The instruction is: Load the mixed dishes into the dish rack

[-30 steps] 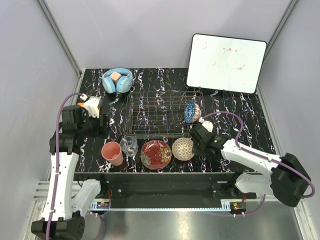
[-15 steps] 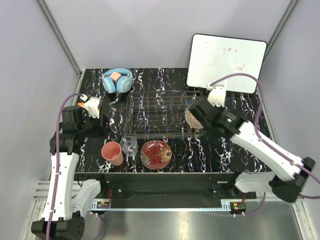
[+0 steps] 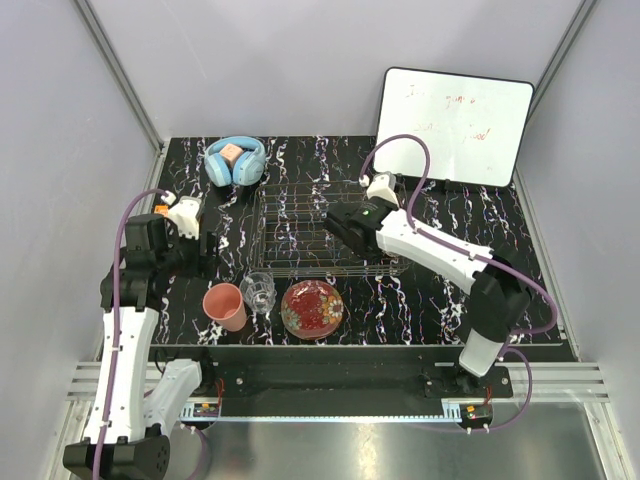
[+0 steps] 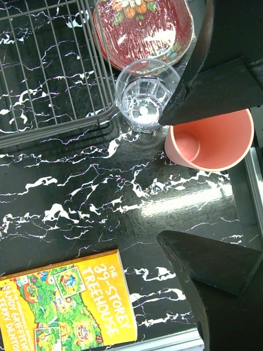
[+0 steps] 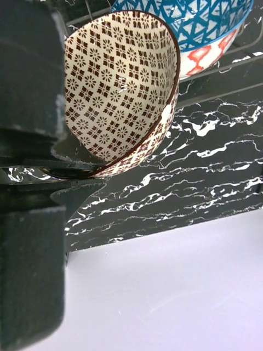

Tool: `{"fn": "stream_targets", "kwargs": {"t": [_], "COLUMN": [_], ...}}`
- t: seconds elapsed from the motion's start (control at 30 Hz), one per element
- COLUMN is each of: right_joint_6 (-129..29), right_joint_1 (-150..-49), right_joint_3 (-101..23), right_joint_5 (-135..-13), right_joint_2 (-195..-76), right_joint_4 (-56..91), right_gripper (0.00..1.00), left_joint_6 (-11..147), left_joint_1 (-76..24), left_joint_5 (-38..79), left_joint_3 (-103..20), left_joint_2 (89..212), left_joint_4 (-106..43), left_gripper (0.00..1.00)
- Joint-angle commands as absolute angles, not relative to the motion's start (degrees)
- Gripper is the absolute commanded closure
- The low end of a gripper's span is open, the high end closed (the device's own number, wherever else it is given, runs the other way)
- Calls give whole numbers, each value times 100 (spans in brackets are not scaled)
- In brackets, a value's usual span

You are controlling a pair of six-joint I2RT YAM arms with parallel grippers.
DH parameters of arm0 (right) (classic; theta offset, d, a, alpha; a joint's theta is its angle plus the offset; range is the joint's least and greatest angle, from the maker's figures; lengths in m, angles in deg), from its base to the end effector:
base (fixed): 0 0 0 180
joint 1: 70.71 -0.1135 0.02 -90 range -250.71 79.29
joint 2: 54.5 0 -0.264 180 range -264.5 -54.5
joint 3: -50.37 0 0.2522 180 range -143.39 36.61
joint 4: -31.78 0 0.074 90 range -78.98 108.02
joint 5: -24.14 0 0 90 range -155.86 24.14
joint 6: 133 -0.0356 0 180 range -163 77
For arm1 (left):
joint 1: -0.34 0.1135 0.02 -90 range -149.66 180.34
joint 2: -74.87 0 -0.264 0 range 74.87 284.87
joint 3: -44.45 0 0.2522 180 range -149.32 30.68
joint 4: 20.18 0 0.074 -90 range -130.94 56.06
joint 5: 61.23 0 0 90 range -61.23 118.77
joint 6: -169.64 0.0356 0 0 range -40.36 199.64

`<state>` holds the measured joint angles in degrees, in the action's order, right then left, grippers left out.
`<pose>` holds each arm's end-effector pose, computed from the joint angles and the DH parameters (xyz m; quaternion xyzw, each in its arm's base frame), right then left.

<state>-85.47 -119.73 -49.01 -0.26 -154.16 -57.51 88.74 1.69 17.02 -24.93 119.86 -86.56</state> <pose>0.2325 0.2182 0.2838 -0.0460 0.8393 -0.3758 0.3902 0.1440 -0.0039 0.3315 0.1030 0.9038 -0.0563 0.4115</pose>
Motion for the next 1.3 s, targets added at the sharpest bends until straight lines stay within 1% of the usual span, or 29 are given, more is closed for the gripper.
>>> {"fn": "stream_targets", "kwargs": {"t": [0.0, 0.13, 0.33, 0.53, 0.63, 0.73, 0.77, 0.8, 0.9, 0.93, 1.13, 1.27], "right_joint_6": [-8791, -8817, -9344, -9468, -9485, -9511, -9520, -9520, -9538, -9538, -9634, -9714], "right_joint_1": [-12098, -12204, -12415, -12485, -12503, -12512, -12503, -12503, -12520, -12520, -12538, -12538], "right_joint_3": [-5242, -5242, -5295, -5260, -5251, -5242, -5234, -5225, -5198, -5207, -5435, -5436], "right_joint_5": [621, 489, 463, 436, 419, 401, 401, 392, 384, 349, 67, -126], "right_joint_2": [-15460, -15846, -16461, -16700, -16717, -16665, -16639, -16604, -16463, -16376, -15840, -15470], "right_joint_4": [-6899, -7005, -7497, -7550, -7541, -7541, -7532, -7541, -7532, -7524, -7541, -7341], "right_gripper": [100, 100, 100, 100, 92, 76, 69, 56, 32, 31, 30, 33], "left_joint_6": [8931, 8939, 8974, 8983, 9001, 9001, 8984, 8992, 8992, 8992, 8957, 8957], "left_joint_1": [193, 193, 193, 184, 184, 193, 193, 193, 193, 193, 193, 193], "left_joint_5": [1717, 1717, 1752, 1752, 1752, 1734, 1734, 1743, 1743, 1743, 1717, 1726], "left_joint_3": [-2486, -2504, -2495, -2486, -2486, -2469, -2469, -2460, -2477, -2486, -2521, -2539], "left_joint_2": [11951, 11943, 11925, 11881, 11890, 11907, 11916, 11916, 11925, 11934, 11978, 11986], "left_joint_4": [-8377, -8342, -8316, -8307, -8307, -8290, -8289, -8289, -8281, -8289, -8289, -8289], "left_gripper": [18, 18, 18, 18, 18, 18, 18, 18, 18, 18, 18, 18]}}
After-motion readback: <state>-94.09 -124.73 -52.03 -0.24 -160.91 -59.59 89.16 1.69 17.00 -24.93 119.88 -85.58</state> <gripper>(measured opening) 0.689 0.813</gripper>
